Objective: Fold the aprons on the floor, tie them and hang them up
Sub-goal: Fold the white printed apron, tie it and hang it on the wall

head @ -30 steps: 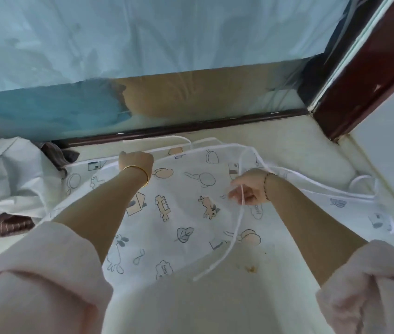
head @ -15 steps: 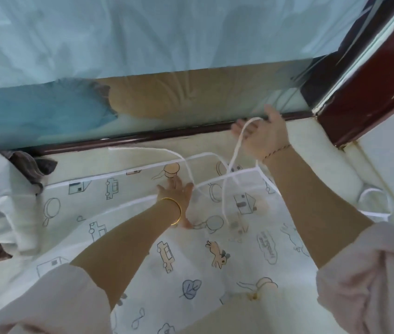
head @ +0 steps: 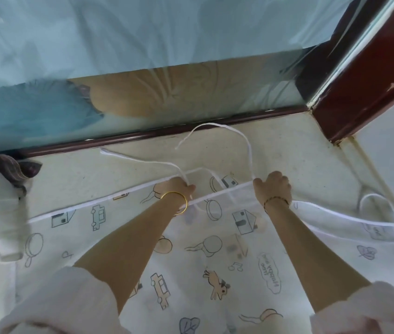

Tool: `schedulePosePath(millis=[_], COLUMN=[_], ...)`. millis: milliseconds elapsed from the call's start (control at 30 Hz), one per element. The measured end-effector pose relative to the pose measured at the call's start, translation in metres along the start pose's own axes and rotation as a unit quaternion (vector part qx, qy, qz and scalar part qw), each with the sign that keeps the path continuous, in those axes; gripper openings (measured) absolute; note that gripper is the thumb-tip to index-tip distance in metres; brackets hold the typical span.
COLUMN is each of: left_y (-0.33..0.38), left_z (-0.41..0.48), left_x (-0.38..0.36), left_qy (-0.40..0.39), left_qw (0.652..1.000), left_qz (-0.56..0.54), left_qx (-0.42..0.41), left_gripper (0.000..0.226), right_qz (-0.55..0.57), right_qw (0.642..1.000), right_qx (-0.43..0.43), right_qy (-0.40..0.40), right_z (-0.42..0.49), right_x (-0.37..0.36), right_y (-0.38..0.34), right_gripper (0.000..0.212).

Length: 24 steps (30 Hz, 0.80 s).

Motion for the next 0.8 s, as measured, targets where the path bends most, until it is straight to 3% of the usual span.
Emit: schedulePosePath(millis=[67,133,233,300,333,367,400,433,467,500,567,633,700,800], left_y=[0.019,0.049,0.103,0.13,0.139,0.143,0.142,0.135,0.124,0.11,0.073,0.034,-0.001,-0.028], left_z=[0.001,0.002,-0.002,-0.007,-0.011,-0.012,-0.013,-0.013,-0.007,-0.003,0.002,0.006,0.006,0.003], left_x=[0.017,0.038,0.078,0.1,0.105,0.104,0.099,0.091,0.083,0.076,0.063,0.041,0.019,0.008], left_qy=[0.026,-0.017,-0.052,-0.065,-0.077,-0.085,-0.081,-0.049,0.016,0.093,0.155,0.064,-0.018,-0.009], left_qw=[0.998,0.97,0.83,0.72,0.692,0.708,0.761,0.836,0.896,0.93,0.964,0.992,0.997,0.993], left_qz=[-0.03,-0.217,-0.528,-0.65,-0.671,-0.65,-0.588,-0.486,-0.375,-0.282,-0.15,-0.034,0.054,0.118], left_qx=[-0.049,-0.105,-0.171,-0.232,-0.255,-0.262,-0.261,-0.251,-0.236,-0.214,-0.154,-0.1,-0.047,-0.023], left_gripper=[0.029,0.025,0.01,0.017,0.018,0.021,0.024,0.028,0.027,0.02,0.015,0.025,0.033,0.05], right_qz=[-0.016,-0.018,0.029,0.069,0.07,0.061,0.052,0.047,0.045,0.045,0.021,-0.064,-0.163,-0.172], right_qw=[0.998,0.997,0.992,0.981,0.976,0.97,0.965,0.961,0.958,0.956,0.954,0.95,0.941,0.95], right_qx=[0.008,0.041,0.122,0.18,0.206,0.229,0.248,0.266,0.278,0.285,0.297,0.3,0.293,0.26], right_qy=[-0.056,-0.063,-0.021,-0.014,-0.027,-0.046,-0.06,-0.063,-0.056,-0.045,-0.041,-0.058,-0.047,0.003], right_z=[0.005,0.005,-0.007,-0.015,-0.016,-0.017,-0.015,-0.013,-0.008,-0.003,0.012,0.027,0.038,0.042], right_x=[-0.002,-0.001,0.007,0.009,0.009,0.008,0.005,0.004,0.002,0.001,-0.004,-0.017,-0.028,-0.031], right_y=[0.011,0.018,0.026,0.028,0.028,0.026,0.023,0.019,0.013,0.006,-0.008,-0.017,-0.019,-0.017], right_gripper=[0.015,0.02,0.027,0.028,0.028,0.026,0.023,0.019,0.016,0.012,0.011,0.025,0.028,0.027])
Point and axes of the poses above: each hand's wrist, its own z-axis towards the middle knuckle, its own x-axis out of the back of the hand, y = z × x, the point moved 2 cm from there along z, towards the middle knuckle, and after that the axes turned 11 degrees about -y, right-handed, at the moved point
